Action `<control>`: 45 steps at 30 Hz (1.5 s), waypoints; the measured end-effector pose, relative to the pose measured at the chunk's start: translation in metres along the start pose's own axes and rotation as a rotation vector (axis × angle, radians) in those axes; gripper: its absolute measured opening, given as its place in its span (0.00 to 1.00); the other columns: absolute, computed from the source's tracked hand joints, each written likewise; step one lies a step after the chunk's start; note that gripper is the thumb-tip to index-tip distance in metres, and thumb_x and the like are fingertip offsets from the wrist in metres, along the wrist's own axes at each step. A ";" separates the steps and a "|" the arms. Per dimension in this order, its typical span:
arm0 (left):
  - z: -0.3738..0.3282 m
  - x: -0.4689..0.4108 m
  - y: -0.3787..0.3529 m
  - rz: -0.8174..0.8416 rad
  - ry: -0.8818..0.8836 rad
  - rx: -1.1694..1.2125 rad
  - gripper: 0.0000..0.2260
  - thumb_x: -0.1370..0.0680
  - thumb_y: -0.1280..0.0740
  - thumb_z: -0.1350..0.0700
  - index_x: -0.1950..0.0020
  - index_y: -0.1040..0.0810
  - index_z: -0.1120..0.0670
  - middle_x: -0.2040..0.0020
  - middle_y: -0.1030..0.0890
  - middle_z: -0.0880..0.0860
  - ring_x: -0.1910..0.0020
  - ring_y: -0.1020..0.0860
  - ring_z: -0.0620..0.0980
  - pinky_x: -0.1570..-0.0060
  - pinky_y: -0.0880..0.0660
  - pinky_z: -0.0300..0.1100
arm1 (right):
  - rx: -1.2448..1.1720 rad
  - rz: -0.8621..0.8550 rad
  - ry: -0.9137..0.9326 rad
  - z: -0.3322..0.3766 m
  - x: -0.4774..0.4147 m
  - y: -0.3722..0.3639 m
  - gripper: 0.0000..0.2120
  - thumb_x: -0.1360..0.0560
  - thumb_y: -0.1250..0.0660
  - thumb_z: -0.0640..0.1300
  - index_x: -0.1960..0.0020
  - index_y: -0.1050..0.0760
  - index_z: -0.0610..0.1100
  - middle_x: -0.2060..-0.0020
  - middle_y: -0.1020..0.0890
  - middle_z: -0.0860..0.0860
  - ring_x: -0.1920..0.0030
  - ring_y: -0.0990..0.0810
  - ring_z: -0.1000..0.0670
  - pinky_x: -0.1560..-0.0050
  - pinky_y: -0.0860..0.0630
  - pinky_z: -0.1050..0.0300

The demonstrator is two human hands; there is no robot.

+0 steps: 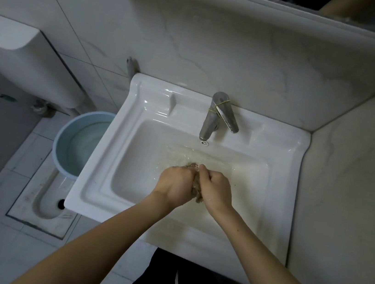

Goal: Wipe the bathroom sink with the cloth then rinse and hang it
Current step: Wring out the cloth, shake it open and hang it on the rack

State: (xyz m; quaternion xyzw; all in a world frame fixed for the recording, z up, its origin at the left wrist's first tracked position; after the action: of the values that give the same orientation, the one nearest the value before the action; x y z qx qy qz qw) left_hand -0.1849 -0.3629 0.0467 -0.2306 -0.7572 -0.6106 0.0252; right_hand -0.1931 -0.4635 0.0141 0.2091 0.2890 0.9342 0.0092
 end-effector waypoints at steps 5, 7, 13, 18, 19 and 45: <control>-0.003 0.002 -0.004 0.069 0.026 -0.049 0.04 0.26 0.36 0.54 0.54 0.22 0.49 0.55 0.16 0.52 0.55 0.18 0.56 0.62 0.32 0.41 | 0.035 -0.081 0.041 0.002 0.003 0.003 0.25 0.19 0.46 0.52 0.74 0.32 0.49 0.76 0.23 0.46 0.69 0.21 0.43 0.64 0.26 0.53; -0.006 0.003 -0.010 0.107 0.007 -0.077 0.02 0.26 0.35 0.51 0.57 0.23 0.48 0.56 0.16 0.52 0.56 0.18 0.55 0.63 0.32 0.40 | 0.058 -0.132 0.062 0.004 0.007 0.006 0.26 0.19 0.45 0.50 0.75 0.33 0.44 0.77 0.25 0.42 0.70 0.23 0.41 0.65 0.28 0.52; -0.006 -0.001 -0.015 0.063 -0.069 -0.032 0.08 0.27 0.37 0.57 0.49 0.22 0.54 0.55 0.17 0.54 0.55 0.18 0.58 0.63 0.31 0.42 | -0.185 -0.048 -0.028 -0.012 0.011 -0.004 0.27 0.25 0.47 0.56 0.76 0.32 0.41 0.80 0.25 0.44 0.76 0.25 0.43 0.68 0.22 0.43; -0.001 -0.005 0.013 -0.015 -0.320 0.530 0.28 0.36 0.27 0.54 0.36 0.27 0.53 0.43 0.25 0.51 0.43 0.26 0.47 0.43 0.31 0.38 | -0.466 -0.070 -0.150 -0.008 0.004 0.020 0.21 0.23 0.40 0.48 0.67 0.30 0.32 0.73 0.28 0.41 0.71 0.27 0.44 0.69 0.28 0.51; 0.003 -0.003 0.016 0.017 -0.296 0.656 0.32 0.35 0.27 0.54 0.32 0.29 0.49 0.39 0.27 0.51 0.39 0.28 0.45 0.37 0.33 0.36 | -0.499 -0.073 -0.161 -0.005 0.003 0.026 0.21 0.23 0.40 0.48 0.66 0.30 0.32 0.73 0.28 0.41 0.71 0.28 0.45 0.70 0.30 0.55; 0.019 0.016 -0.033 -0.373 0.482 1.347 0.16 0.23 0.40 0.59 0.67 0.35 0.68 0.75 0.34 0.58 0.75 0.34 0.54 0.76 0.34 0.45 | -0.357 -0.228 0.041 0.003 0.025 0.008 0.27 0.22 0.46 0.45 0.80 0.32 0.53 0.84 0.30 0.51 0.79 0.28 0.50 0.72 0.29 0.56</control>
State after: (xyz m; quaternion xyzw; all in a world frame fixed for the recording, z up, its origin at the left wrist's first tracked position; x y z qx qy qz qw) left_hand -0.2071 -0.3452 0.0166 0.1078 -0.9680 -0.0416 0.2228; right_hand -0.2145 -0.4650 0.0300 0.1510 0.1410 0.9675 0.1460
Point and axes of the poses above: each hand's wrist, its own x-axis away from the middle knuckle, its own y-axis out of the back of the hand, z = x × y, the point moved 9 cm from there along -x, towards the middle knuckle
